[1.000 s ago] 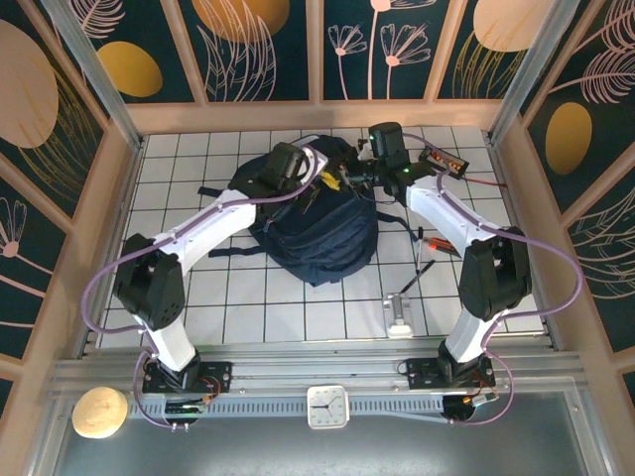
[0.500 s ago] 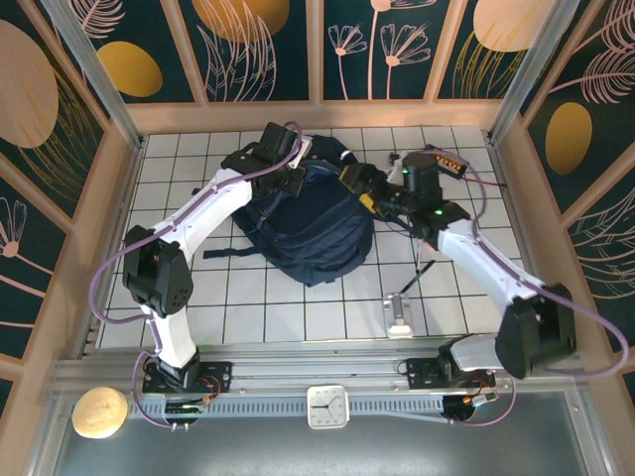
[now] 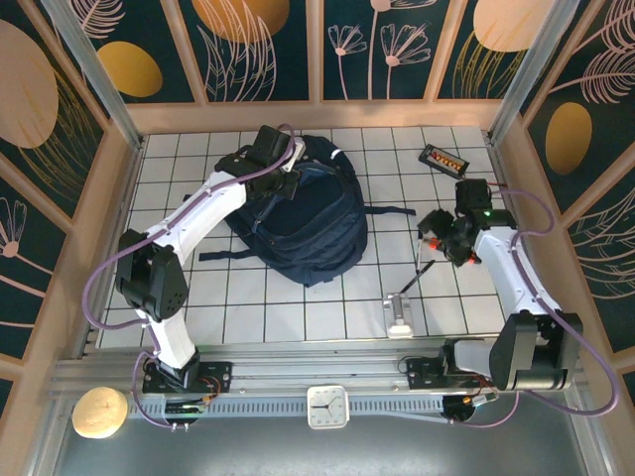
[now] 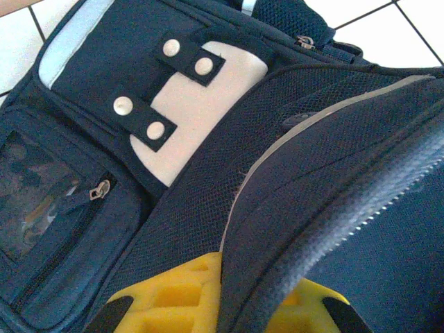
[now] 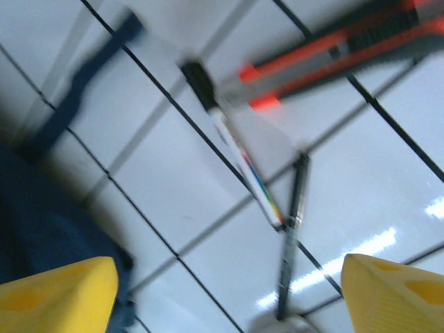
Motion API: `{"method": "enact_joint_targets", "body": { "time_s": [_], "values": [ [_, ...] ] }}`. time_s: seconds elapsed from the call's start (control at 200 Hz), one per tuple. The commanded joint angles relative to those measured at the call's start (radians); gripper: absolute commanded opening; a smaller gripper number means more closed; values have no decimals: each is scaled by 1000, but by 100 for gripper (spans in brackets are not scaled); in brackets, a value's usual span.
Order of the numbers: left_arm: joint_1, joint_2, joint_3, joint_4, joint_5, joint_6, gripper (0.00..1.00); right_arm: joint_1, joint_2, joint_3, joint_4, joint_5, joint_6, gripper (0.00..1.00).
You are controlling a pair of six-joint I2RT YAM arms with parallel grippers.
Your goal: Pack books, pencil case, and school supplies into a backpack
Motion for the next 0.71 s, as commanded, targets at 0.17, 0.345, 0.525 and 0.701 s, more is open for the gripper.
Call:
{"method": "enact_joint_targets", "body": {
  "time_s": [0.17,0.345,0.525,0.701],
  "values": [
    [17,-75,-47,-7,16,-25,0,56,98,-104,30,9,63,68],
    [17,-80,-62,-6,36,-25,0,131,226,-65,69,46,62,56],
    [17,-82,-65,-10,32,-21,0,160,301,-68,102,56,62,46],
    [17,-82,-67,-13,30,-13,0,160,325,-84,116,61,65,41]
  ]
}}
